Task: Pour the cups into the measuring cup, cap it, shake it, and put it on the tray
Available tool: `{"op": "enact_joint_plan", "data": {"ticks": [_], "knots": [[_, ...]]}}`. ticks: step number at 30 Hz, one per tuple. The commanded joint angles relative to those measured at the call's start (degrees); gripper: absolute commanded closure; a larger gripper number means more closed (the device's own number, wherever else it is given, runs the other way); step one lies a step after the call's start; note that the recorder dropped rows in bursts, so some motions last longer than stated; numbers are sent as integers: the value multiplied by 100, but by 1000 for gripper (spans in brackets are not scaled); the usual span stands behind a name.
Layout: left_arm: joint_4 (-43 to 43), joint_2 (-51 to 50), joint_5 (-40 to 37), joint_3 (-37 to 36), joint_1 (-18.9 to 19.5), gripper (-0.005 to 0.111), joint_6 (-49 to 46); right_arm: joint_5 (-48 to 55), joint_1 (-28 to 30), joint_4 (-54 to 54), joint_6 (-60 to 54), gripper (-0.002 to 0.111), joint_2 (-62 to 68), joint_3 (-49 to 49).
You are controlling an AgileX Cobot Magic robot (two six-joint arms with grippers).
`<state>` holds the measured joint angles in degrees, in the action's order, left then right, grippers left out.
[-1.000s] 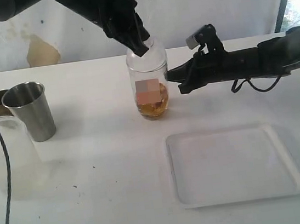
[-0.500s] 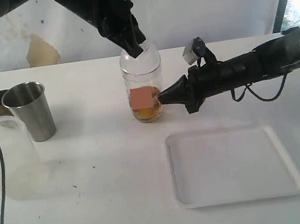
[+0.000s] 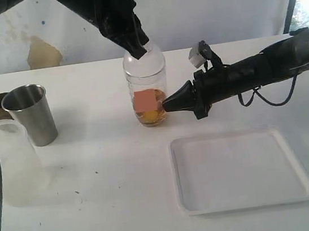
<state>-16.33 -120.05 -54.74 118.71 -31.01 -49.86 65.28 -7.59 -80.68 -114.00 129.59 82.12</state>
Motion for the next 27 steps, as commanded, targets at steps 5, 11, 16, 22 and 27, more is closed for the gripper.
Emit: {"op": "enact_joint_plan", "data": {"ticks": [5, 11, 16, 22, 27], "knots": [[19, 368, 248, -5, -34, 107, 97, 83, -1, 188, 177, 108, -19, -3], [419, 186, -28, -5, -34, 107, 275, 83, -1, 235, 206, 108, -19, -3], [394, 62, -26, -5, -34, 107, 274, 83, -1, 260, 244, 108, -19, -3], [356, 71, -35, -5, -34, 107, 274, 83, -1, 293, 332, 108, -19, -3], [342, 381, 51, -5, -34, 107, 246, 83, -1, 293, 332, 108, -19, -3]]}}
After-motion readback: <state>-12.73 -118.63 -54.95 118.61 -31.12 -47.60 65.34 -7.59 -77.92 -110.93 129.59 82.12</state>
